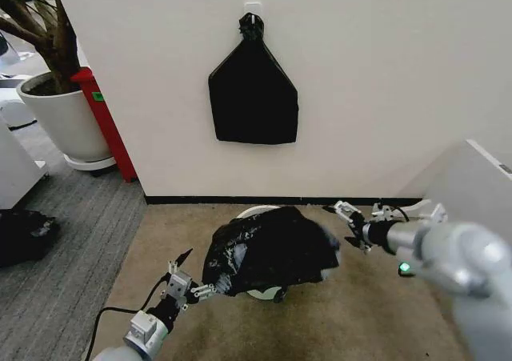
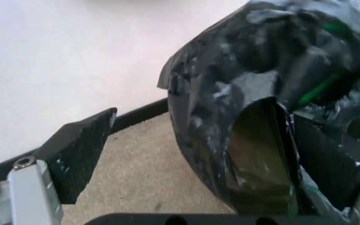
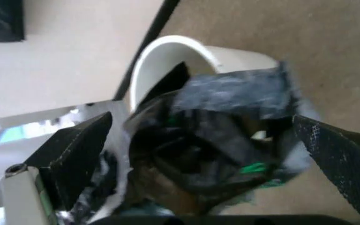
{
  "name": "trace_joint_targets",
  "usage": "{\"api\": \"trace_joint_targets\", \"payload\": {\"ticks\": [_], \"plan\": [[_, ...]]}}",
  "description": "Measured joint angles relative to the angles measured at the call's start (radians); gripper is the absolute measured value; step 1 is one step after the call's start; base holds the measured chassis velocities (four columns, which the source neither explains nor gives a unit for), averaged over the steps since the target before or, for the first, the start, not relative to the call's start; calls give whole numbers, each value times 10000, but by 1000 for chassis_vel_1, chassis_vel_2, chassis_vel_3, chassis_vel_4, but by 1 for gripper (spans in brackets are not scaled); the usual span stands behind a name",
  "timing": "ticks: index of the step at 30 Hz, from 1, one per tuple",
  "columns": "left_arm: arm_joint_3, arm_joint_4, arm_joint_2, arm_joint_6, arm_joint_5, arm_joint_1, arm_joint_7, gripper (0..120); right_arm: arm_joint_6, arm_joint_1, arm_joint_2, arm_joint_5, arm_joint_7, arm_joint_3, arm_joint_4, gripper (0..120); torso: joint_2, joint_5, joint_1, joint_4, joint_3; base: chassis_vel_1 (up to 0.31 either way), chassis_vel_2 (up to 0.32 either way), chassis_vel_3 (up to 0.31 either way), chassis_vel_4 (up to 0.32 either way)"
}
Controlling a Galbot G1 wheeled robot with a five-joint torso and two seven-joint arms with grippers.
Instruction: Place the garbage bag over the trash bin.
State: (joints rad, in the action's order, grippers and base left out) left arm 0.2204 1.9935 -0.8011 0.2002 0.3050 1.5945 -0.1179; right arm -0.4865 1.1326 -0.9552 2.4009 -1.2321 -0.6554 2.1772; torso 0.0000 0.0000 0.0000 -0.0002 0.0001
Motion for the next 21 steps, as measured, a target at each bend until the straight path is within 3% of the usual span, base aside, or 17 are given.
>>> {"api": "trace_joint_targets", "payload": {"ticks": [4,6,12,16,19,21], "plan": [[-10,-41,-55,0,52,-62,2,100,-1104,582,244,-2591,2004,115,212,100,0,0,0,0,0,0,0,0,0],[-14,-41,-58,-4,99,-74,-10,100,-1621,1054,587,-5482,4463,493,611,100,0,2,0,-1,0,0,0,0,0],[-17,84,-13,-71,226,-88,-51,100,-1987,1098,724,-7935,6512,1223,1405,100,0,-1,0,3,-1,0,0,0,0],[-18,240,81,-261,569,-128,-186,100,-1807,1201,900,-10846,8626,2047,1457,100,0,0,0,3,-1,0,0,0,0],[-20,292,186,-380,760,-203,-252,100,-669,1310,1324,-14243,11119,3073,986,100,0,0,0,1,0,0,0,0,0],[-20,301,254,-409,803,-235,-272,100,-207,1243,1547,-15236,11967,3699,951,100,0,0,0,1,0,0,0,0,0]]}}
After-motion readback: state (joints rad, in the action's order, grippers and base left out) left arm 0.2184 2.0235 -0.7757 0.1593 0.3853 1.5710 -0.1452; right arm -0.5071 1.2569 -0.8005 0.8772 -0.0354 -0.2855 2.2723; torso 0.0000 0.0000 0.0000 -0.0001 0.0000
